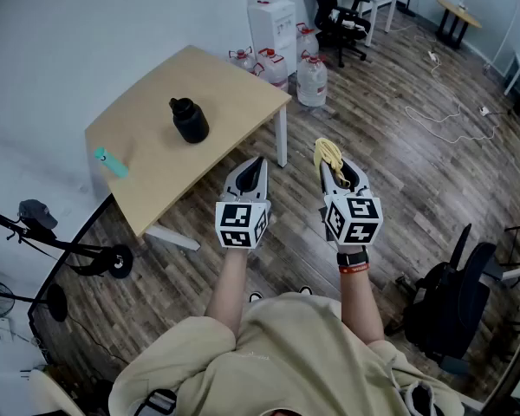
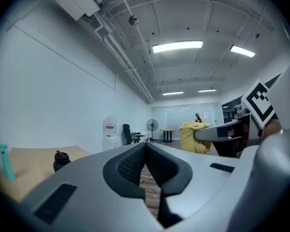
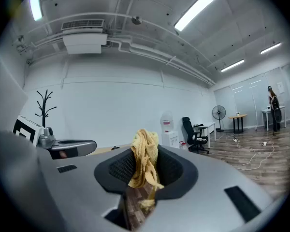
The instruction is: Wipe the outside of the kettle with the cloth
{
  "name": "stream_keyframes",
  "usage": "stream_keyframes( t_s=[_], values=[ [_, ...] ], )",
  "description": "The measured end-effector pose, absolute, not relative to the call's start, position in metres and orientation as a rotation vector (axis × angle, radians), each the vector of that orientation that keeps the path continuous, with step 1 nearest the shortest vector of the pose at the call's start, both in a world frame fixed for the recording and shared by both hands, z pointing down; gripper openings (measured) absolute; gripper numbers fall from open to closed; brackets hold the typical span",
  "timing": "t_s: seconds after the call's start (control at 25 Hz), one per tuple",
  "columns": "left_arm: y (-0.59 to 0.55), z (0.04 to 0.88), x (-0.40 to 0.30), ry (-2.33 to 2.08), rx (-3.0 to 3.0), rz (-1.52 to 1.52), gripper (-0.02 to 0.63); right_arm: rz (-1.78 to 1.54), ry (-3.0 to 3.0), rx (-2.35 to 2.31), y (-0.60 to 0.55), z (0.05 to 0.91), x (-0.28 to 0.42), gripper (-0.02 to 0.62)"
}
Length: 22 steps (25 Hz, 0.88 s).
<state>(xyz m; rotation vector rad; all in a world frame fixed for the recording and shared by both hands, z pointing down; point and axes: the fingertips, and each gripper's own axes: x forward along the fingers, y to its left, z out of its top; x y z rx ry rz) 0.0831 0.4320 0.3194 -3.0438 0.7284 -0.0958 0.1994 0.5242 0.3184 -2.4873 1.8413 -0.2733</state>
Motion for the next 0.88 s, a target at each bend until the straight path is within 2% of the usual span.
stream_keyframes(
  t_s=[0.24,0.48,0.68,0.88],
  values=[
    [0.450,0.335,0.108,0.743,-3.052,-0.095,0.025,-0.268,1.877,-2.464,0.534,0.331,0.220,0.121],
    [0.447,0.362,0.090,0.889,-3.061,-0.141,0.025,-0.344,1.964,-2.372,0.508,0.352,0.223,0.123],
    [0.381,0.374,0.058,1.031,-2.994,-0.217,0.025,-0.435,2.112,-2.231,0.427,0.368,0.180,0.124],
    [0.256,0.379,0.031,1.157,-2.949,-0.206,0.025,-0.463,2.206,-2.163,0.295,0.376,0.145,0.124]
  ],
)
